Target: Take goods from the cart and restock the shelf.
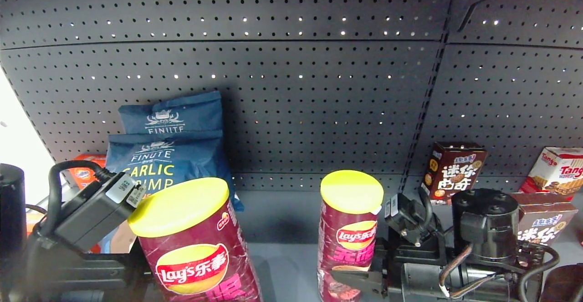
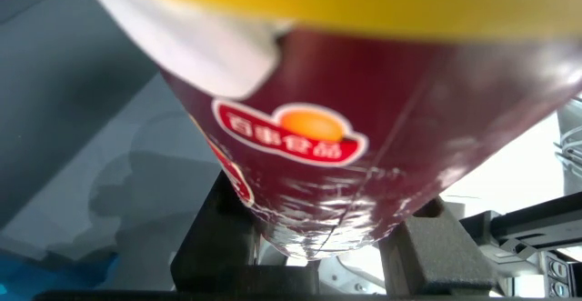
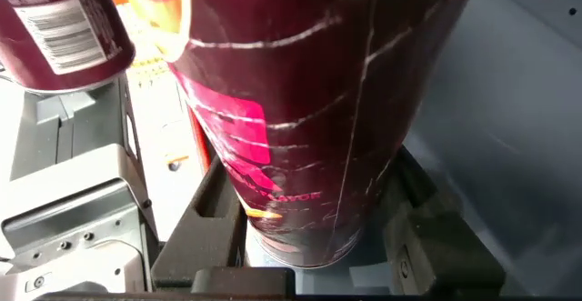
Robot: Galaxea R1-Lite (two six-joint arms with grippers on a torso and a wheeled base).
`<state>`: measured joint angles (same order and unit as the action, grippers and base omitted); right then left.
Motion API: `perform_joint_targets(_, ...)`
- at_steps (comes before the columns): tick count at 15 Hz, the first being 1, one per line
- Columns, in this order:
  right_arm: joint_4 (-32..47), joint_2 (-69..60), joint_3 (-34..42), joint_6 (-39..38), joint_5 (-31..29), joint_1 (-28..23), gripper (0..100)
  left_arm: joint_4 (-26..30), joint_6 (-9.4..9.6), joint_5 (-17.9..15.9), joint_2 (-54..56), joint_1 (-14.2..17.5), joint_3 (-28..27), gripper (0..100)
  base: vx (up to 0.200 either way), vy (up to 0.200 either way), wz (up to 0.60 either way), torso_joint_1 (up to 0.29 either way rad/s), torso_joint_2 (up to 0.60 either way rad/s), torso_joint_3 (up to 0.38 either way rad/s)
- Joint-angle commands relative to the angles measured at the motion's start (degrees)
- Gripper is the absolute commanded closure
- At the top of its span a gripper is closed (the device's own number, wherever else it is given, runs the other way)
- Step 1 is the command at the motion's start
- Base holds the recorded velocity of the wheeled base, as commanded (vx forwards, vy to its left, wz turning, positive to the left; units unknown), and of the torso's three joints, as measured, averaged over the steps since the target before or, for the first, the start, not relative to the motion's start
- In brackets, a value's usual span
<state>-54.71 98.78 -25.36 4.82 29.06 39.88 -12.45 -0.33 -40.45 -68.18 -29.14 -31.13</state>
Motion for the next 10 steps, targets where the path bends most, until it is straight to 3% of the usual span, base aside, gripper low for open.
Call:
perform_joint_targets(1, -0.04, 0.98, 0.04, 0.02, 0.03, -0.06, 100, -0.03, -0.02, 0.02, -0.02, -0.04, 0.02, 100, 0.000, 0.000, 0.00, 0.000, 0.00, 0.000)
perform_joint_targets(4, -0.04, 1.77, 0.40, 0.37, 0.12, -0.32, 100, -0.03, -0.02, 0.02, 0.07, -0.04, 0.02, 100, 0.000, 0.000, 0.00, 0.000, 0.00, 0.000)
perform_joint_targets(5, -0.04, 1.85, 0.57, 0.55, 0.12, -0.41, 0, -0.03, -0.02, 0.02, 0.15, -0.04, 0.11, 100, 0.000, 0.000, 0.00, 0.000, 0.00, 0.000)
perform_joint_targets(10, -0.04, -0.96, 3.47, 0.55, -0.50, -0.59, 0, -0.03, -0.02, 0.02, 0.33, -0.04, 0.11, 100, 0.000, 0.000, 0.00, 0.000, 0.00, 0.000)
